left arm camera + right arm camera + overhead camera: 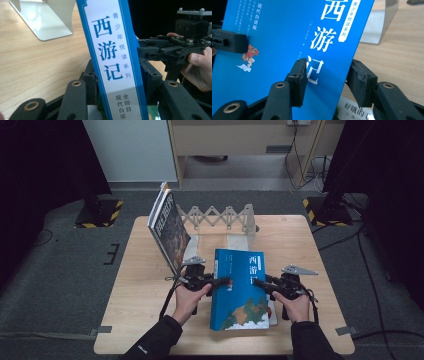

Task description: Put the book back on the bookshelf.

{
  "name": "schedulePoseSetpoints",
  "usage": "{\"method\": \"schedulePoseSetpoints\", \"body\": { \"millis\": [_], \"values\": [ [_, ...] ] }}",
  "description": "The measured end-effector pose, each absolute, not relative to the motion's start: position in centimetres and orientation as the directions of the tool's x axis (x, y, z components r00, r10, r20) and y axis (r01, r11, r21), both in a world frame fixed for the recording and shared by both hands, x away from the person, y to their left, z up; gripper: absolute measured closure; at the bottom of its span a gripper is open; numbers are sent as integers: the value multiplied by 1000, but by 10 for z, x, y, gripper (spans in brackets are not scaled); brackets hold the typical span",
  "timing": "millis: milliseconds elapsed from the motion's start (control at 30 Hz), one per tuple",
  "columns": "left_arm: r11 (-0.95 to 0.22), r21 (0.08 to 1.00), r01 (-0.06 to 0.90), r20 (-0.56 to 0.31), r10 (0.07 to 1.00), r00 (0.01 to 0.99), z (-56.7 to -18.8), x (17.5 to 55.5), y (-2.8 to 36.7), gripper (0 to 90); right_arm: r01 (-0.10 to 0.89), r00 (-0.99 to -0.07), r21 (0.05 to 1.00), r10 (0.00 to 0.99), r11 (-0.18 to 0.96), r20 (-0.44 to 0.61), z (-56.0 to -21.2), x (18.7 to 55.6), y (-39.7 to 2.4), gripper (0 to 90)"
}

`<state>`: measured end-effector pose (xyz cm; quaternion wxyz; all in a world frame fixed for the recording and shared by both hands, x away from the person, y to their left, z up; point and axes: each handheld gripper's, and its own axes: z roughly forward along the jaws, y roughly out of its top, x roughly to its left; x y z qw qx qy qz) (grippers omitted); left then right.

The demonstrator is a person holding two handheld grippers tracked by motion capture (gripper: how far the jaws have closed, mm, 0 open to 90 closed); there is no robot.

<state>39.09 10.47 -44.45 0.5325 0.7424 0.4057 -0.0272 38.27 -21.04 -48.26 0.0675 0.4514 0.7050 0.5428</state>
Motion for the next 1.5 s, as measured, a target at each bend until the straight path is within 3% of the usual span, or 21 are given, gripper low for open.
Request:
{"method": "schedulePoseSetpoints", "body": {
  "millis": [433,533,667,967,1167,1500],
  "values": [
    [-128,770,626,-457,574,680,-445,387,101,576,580,-567,814,714,-6,410,-495,384,-210,466],
    [-127,763,634,-465,574,674,-446,387,102,576,618,-568,786,692,2,444,-500,385,-206,351],
    [-121,749,651,-482,575,661,-450,388,103,575,650,-576,759,672,32,465,-507,387,-201,320],
    [-98,769,632,-487,551,678,-441,383,98,587,640,-581,767,672,28,460,-501,388,-207,404],
    [-93,831,549,-428,523,737,-423,375,98,597,521,-630,853,672,-6,390,-482,384,-210,456],
    [-155,846,511,-366,529,766,-426,375,90,565,469,-668,882,672,46,320,-480,381,-206,474]
  ]
}}
